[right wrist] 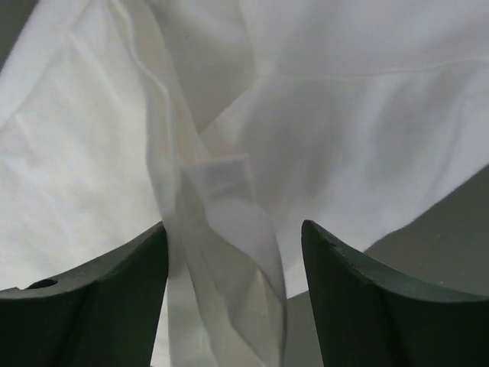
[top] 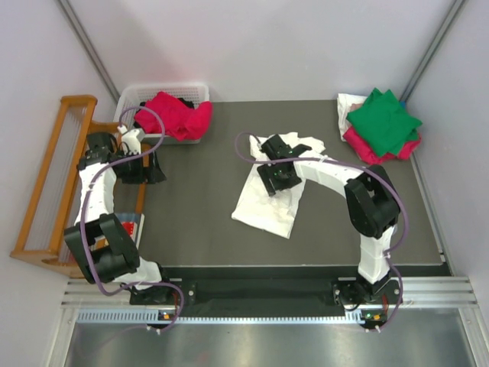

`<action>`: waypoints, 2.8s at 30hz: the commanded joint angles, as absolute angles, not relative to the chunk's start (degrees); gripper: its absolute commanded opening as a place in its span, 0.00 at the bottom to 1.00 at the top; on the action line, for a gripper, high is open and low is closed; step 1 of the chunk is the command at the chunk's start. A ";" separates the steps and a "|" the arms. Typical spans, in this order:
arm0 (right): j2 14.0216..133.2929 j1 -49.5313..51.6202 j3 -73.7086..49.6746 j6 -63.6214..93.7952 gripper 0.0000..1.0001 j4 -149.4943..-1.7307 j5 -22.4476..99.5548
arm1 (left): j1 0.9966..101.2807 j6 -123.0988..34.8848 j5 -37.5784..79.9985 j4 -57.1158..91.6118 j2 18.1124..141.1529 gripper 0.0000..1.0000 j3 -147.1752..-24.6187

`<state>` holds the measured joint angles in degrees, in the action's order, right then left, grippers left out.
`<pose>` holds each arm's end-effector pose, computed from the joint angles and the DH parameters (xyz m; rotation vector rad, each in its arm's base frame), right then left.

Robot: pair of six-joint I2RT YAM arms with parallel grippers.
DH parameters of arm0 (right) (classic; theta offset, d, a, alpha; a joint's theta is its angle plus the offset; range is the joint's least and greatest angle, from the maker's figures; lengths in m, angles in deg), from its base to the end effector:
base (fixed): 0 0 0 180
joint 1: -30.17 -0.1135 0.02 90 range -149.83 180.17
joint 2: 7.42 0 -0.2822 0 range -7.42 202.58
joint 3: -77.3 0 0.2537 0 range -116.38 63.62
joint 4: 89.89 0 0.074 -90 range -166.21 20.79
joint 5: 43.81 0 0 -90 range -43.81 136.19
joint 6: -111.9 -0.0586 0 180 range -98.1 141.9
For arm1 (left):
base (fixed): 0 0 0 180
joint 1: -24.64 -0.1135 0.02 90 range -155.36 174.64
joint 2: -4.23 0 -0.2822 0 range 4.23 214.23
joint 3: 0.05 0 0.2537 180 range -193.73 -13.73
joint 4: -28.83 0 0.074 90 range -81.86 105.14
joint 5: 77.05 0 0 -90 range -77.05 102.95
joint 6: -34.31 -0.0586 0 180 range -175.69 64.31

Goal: Fold and stack the t-shirts
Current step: Fold the tshirt

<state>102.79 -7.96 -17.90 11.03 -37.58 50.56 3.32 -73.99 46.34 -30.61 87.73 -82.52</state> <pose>0.3281 0.2519 0.1904 -0.6270 2.6748 0.1331 0.2933 0.0799 0.2824 0.1280 2.4341 -0.4686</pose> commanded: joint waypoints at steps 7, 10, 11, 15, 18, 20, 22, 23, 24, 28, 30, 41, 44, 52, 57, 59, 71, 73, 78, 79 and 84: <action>105.86 -4.99 -32.17 11.00 0.79 -32.53 74.48 | 5.21 -76.25 47.23 -32.76 85.70 0.89 -83.60; 106.92 -4.98 -34.29 10.30 0.82 -30.86 80.02 | 6.53 -76.34 46.70 -32.84 85.44 0.89 -83.43; 106.66 -4.98 -34.73 9.08 0.82 -30.16 81.95 | 7.14 -76.34 46.52 -32.93 85.26 0.89 -83.43; 99.14 -6.56 -31.76 7.32 0.81 -29.36 77.68 | 10.39 -77.22 47.05 -35.38 84.21 0.89 -83.69; 92.54 -9.72 -25.70 5.12 0.81 -30.15 69.94 | 17.50 -78.45 46.00 -35.66 82.02 0.90 -82.11; 88.84 -13.06 -19.02 2.93 0.81 -31.12 67.39 | 23.54 -77.93 44.51 -33.03 80.26 0.90 -79.65; 83.65 -15.60 -12.45 0.56 0.81 -31.99 65.80 | 26.81 -76.09 44.85 -29.27 79.64 0.91 -77.29; 81.89 -16.32 -10.32 -2.76 0.81 -32.17 63.97 | 28.40 -75.21 45.64 -28.46 79.81 0.91 -76.66; 78.65 -17.11 -7.95 -4.54 0.80 -32.96 63.17 | 29.11 -74.50 47.91 -28.19 80.33 0.91 -76.48; 72.39 -22.64 4.71 -12.71 0.77 -35.77 61.22 | 34.65 -71.34 47.14 -26.79 84.55 0.92 -76.22; 70.11 -23.09 9.97 -15.27 0.77 -38.57 60.09 | 37.82 -70.63 45.91 -25.38 87.80 0.92 -76.04; 76.15 -23.44 11.41 -13.61 0.73 -42.72 56.92 | 45.19 -66.59 45.83 -22.56 102.56 0.94 -79.65; 78.09 -23.53 10.18 -13.25 0.72 -43.42 56.04 | 47.05 -65.88 46.52 -22.65 104.94 0.94 -81.31; 80.73 -23.71 11.32 -13.34 0.65 -44.92 54.81 | 50.21 -65.53 45.91 -23.09 107.15 0.94 -83.69; 81.52 -23.71 12.72 -13.25 0.54 -45.88 54.81 | 50.83 -64.92 45.73 -22.65 107.32 0.94 -82.55; 81.52 -23.71 12.99 -13.25 0.49 -46.06 55.25 | 51.18 -64.66 45.82 -22.47 107.06 0.94 -82.02; 81.87 -23.71 13.78 -13.25 0.41 -46.15 55.42 | 53.20 -65.18 44.42 -25.46 108.03 0.95 -78.33; 81.96 -23.71 13.70 -13.25 0.40 -46.24 55.34 | 53.20 -64.74 43.63 -24.67 107.68 0.91 -77.63; 82.84 -23.71 13.52 -13.08 0.34 -46.68 55.16 | 53.20 -64.21 42.13 -22.39 107.15 0.80 -77.10; 82.93 -23.71 13.43 -13.17 0.33 -46.59 55.07 | 53.20 -64.39 41.43 -22.30 107.06 0.79 -77.27; 83.19 -23.79 12.82 -12.47 0.31 -46.33 55.25 | 53.20 -64.83 40.72 -22.03 107.23 0.65 -78.68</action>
